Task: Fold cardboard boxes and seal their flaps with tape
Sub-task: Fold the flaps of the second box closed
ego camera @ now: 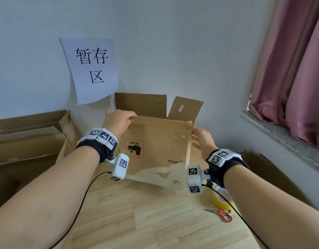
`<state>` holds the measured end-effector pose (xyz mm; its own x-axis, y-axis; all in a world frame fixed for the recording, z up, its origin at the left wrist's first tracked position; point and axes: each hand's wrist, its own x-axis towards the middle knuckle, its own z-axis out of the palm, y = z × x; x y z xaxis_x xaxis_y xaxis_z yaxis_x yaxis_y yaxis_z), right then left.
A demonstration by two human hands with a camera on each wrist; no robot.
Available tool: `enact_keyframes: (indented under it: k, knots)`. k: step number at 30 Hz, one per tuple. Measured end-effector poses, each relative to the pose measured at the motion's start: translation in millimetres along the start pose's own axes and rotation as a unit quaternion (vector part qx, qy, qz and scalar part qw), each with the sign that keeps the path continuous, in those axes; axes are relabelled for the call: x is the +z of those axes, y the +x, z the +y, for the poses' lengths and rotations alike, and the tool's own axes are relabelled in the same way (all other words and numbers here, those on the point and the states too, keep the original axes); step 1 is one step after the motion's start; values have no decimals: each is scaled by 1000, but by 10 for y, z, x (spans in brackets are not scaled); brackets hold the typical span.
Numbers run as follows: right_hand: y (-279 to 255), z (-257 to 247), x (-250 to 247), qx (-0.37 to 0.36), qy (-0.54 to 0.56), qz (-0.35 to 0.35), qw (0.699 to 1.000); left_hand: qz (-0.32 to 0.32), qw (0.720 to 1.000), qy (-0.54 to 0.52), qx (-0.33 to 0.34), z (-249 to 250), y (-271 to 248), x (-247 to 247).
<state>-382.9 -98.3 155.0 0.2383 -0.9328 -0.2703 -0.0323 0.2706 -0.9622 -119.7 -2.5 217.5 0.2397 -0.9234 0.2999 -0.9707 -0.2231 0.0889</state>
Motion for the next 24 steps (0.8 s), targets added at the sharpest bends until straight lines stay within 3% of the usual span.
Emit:
enact_keyframes:
  k: [4, 9, 15, 19, 24]
  knots:
    - [53, 44, -9, 23, 17, 22, 999, 0, 1000, -20, -1, 8, -103, 24]
    - [133, -3, -27, 18, -115, 43, 992, -6, 999, -35, 24, -71, -192, 7]
    - [55, -60, 60, 76, -149, 9, 986, -7, 997, -70, 12, -249, -394, 19]
    - [32, -8, 198, 82, -94, 4, 992, -8, 998, -57, -9, -343, -474, 15]
    - [3, -77, 229, 59, -42, 79, 994, 32, 999, -43, 5, -373, -470, -61]
